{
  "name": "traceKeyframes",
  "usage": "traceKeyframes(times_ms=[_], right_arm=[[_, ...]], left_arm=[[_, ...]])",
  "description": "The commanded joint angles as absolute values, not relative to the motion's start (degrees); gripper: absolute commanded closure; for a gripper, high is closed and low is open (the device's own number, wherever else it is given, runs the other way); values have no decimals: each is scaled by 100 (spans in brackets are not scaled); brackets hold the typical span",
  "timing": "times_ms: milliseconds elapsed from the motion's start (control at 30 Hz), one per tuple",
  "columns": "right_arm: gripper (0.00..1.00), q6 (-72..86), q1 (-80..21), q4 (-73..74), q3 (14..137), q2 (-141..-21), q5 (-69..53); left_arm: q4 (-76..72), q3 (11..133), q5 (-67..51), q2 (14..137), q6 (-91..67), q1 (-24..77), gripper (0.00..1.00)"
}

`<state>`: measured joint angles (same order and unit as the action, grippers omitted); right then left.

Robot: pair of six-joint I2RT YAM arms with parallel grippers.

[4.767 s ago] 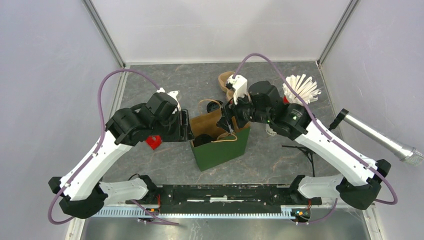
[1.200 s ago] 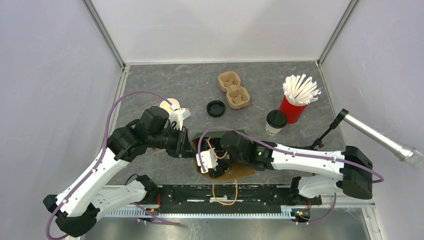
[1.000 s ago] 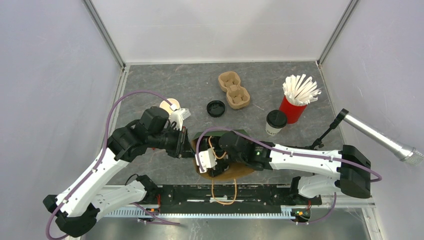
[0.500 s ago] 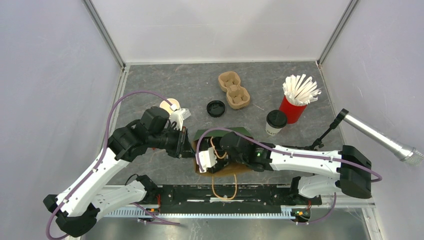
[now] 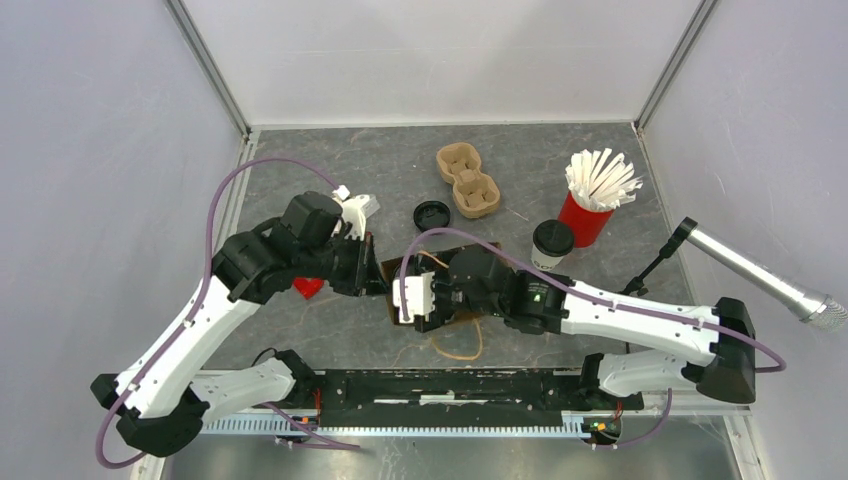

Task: Pack the takeout coffee

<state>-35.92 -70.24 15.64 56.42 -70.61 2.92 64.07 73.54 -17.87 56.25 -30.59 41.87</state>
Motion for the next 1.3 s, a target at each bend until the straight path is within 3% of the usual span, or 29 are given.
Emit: traceKeyframes(times_ms=[0, 467, 967, 1133, 1267], right_arm=[[35, -3039, -7041, 2120, 6262, -6770, 471], [35, -3509, -7040, 1214, 4672, -6432, 1118], [33, -3799, -7040, 867, 4739, -6261, 546], [33, -3944, -7040, 819, 4674, -6288, 264], [34, -3959, -7040, 685, 4562, -6306, 163]], left_arm=[[6656, 7962, -1592, 5827, -3073, 4176, 88], [5038, 6316, -3356, 4891, -2576, 4175, 85], [5027, 6213, -3276, 4764, -2268, 4175, 84], [5306, 6303, -2693, 4767, -2317, 4175, 78], [5819, 6621, -2334, 4973, -2666, 4175, 55]])
